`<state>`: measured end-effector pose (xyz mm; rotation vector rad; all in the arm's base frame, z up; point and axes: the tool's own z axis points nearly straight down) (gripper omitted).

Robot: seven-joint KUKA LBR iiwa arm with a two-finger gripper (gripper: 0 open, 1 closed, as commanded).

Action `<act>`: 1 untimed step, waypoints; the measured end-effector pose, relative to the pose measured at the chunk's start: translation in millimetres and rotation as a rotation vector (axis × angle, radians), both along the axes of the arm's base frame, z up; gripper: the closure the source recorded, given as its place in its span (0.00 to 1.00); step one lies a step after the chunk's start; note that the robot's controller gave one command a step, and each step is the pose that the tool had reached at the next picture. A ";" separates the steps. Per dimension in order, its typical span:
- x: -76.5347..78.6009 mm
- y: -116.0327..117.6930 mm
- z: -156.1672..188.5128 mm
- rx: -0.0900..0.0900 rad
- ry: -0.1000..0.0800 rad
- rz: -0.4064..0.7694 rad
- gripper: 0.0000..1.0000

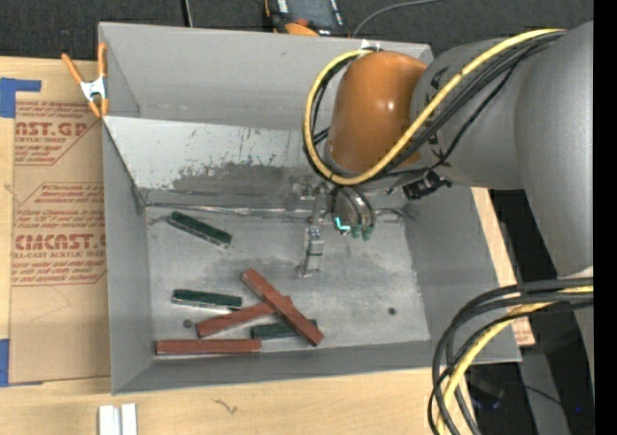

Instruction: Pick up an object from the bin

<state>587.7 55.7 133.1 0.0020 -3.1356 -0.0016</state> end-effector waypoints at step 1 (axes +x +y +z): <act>-67.7 25.7 -64.4 0.000 -0.001 0.027 0.00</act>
Offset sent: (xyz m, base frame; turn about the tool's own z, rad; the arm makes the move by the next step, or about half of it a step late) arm -0.0655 0.0240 -0.0631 -0.0242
